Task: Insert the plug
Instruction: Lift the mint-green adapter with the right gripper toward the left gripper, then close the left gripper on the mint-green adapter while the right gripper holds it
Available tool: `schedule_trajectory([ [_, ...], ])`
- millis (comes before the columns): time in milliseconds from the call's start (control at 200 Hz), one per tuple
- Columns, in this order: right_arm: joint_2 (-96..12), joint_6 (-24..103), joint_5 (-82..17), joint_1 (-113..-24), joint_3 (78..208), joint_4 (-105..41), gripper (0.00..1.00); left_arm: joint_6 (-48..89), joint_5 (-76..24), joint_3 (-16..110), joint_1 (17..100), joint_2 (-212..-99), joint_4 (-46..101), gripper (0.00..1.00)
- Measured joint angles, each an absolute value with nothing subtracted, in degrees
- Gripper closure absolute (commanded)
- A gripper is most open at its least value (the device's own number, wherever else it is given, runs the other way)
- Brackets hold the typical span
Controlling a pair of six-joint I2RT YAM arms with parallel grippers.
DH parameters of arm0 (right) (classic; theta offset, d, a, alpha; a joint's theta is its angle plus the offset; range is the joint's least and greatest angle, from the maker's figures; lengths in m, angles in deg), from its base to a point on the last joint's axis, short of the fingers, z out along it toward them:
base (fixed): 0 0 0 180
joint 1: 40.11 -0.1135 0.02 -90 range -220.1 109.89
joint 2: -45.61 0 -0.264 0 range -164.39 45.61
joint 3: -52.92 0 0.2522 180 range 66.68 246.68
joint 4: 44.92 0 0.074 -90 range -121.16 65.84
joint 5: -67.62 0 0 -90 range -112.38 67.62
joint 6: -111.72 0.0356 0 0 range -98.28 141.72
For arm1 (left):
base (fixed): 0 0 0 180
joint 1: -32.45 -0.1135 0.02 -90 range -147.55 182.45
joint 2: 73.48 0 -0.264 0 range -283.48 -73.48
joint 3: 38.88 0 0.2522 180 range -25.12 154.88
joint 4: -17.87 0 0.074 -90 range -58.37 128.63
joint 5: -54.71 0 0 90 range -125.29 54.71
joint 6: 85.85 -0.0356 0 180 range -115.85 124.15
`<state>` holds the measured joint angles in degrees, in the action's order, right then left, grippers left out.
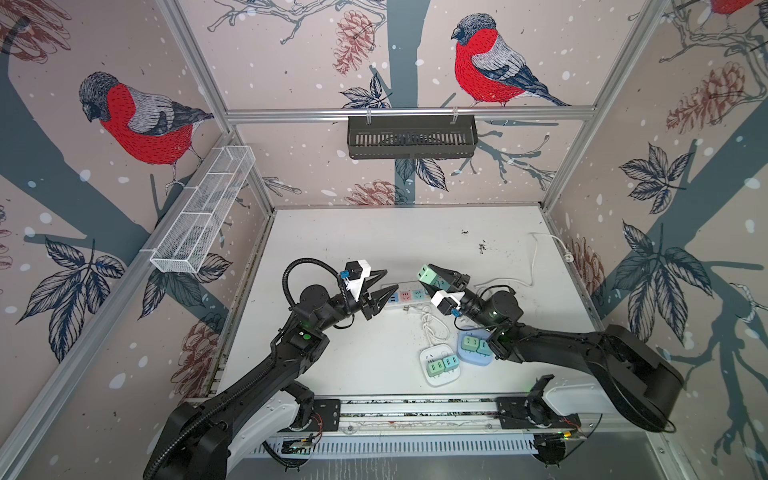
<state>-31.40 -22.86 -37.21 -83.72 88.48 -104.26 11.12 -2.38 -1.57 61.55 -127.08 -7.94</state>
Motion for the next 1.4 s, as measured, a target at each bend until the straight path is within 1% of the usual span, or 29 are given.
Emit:
schedule_trajectory([
  [255,-33.7,-30.4,-37.5,-88.1,90.3,-101.1,0.98,9.6,0.3,0.6,62.6,-130.1,-7.2,0.46],
  [355,-34.5,-32.7,-36.9,-88.5,89.9,-101.0,0.98,9.1,1.1,1.1,62.7,-130.7,-6.6,0.46],
  [1096,-33.4,-35.5,-36.2,-90.1,88.6,-101.9,0.98,6.6,6.5,7.0,65.1,-138.1,-2.0,0.45],
  [1396,-32.9,-35.7,-36.2,-90.8,88.3,-101.9,0.98,5.3,7.1,9.1,65.4,-141.4,1.0,0.44],
])
